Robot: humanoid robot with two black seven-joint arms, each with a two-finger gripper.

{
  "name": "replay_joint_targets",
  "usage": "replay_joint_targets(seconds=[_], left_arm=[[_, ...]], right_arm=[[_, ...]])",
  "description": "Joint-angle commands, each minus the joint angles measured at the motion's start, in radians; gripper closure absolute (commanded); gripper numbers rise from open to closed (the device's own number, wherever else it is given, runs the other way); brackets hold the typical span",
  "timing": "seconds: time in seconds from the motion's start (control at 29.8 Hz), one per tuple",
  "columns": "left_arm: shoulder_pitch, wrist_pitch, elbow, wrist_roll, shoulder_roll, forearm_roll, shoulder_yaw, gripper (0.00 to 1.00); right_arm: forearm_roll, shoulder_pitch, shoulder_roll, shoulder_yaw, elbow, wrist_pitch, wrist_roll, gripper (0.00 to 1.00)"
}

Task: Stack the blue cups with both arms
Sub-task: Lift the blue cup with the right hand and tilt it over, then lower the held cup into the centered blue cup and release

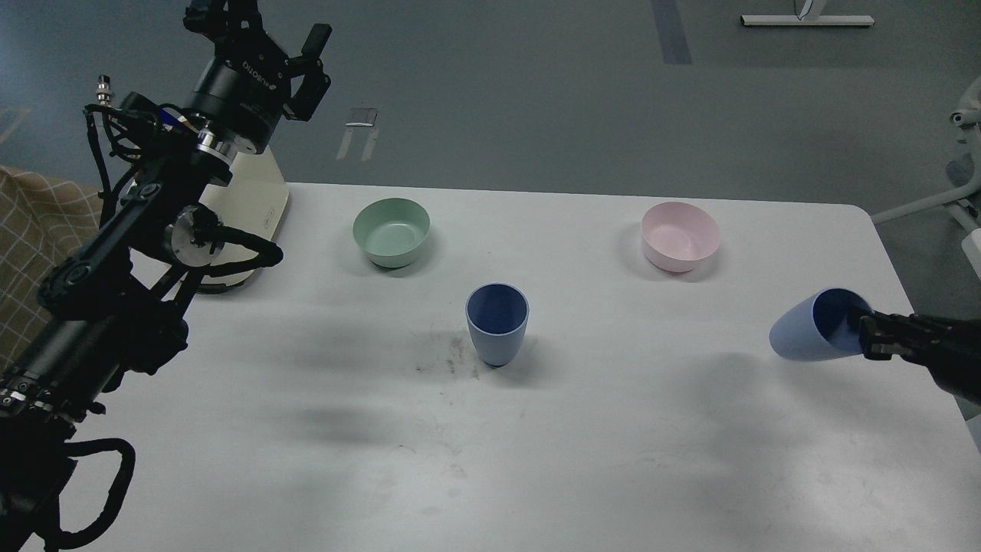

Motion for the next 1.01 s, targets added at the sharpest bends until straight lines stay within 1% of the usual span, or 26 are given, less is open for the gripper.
replay_joint_targets(seconds=[0.0,0.07,0.13,0.2,0.27,0.3,0.4,0.47,0.54,0.57,0.6,0.67,0.84,0.97], left_arm=[[-0.001,0.000,0.000,0.000,-0.002,0.000,0.000,0.02],[-0.004,0.000,0.000,0.000,-0.005,0.000,0.000,0.02],[-0.004,-0.002,-0.002,0.002,-0.007,0.001,0.000,0.02],[-0.006,-0.002,-0.002,0.002,-0.007,0.001,0.001,0.02],[-0.006,-0.003,-0.003,0.002,-0.007,0.001,0.001,0.02],[-0.006,-0.003,-0.005,0.002,-0.007,0.001,0.001,0.02],[-0.006,-0.005,-0.005,0.002,-0.005,0.001,0.001,0.02],[-0.004,-0.005,-0.005,0.002,-0.007,0.001,0.000,0.02],[-0.003,-0.005,-0.005,0.002,-0.007,0.001,0.000,0.02],[-0.003,-0.005,-0.005,0.002,-0.007,0.001,0.000,0.02],[-0.003,-0.005,-0.005,0.002,-0.008,0.001,0.000,0.02],[-0.006,-0.005,-0.005,0.002,-0.011,0.001,0.000,0.02],[-0.011,-0.003,-0.005,0.002,-0.019,0.001,0.000,0.02],[-0.012,-0.003,-0.005,0.000,-0.017,0.000,-0.002,0.02]], right_arm=[[0.128,0.120,0.002,0.034,-0.003,0.000,-0.006,1.00],[0.188,0.236,0.017,0.019,0.000,0.000,-0.012,1.00],[0.195,0.289,0.047,-0.004,0.003,0.000,-0.012,1.00],[0.198,0.368,0.107,-0.045,0.011,0.000,-0.012,1.00],[0.198,0.448,0.205,-0.106,0.012,0.000,-0.015,1.00],[0.196,0.468,0.227,-0.122,0.012,0.000,-0.017,1.00],[0.195,0.554,0.304,-0.200,0.006,0.000,-0.037,1.00],[0.190,0.646,0.365,-0.327,-0.003,0.000,-0.058,1.00],[0.184,0.697,0.405,-0.422,-0.026,0.000,-0.066,1.00],[0.184,0.697,0.405,-0.423,-0.026,0.000,-0.066,1.00],[0.182,0.718,0.437,-0.474,-0.053,0.000,-0.073,1.00],[0.181,0.769,0.495,-0.556,-0.107,0.000,-0.106,1.00],[0.182,0.861,0.554,-0.685,-0.169,0.000,-0.112,1.00],[0.169,0.861,0.578,-0.739,-0.172,0.000,-0.123,1.00]])
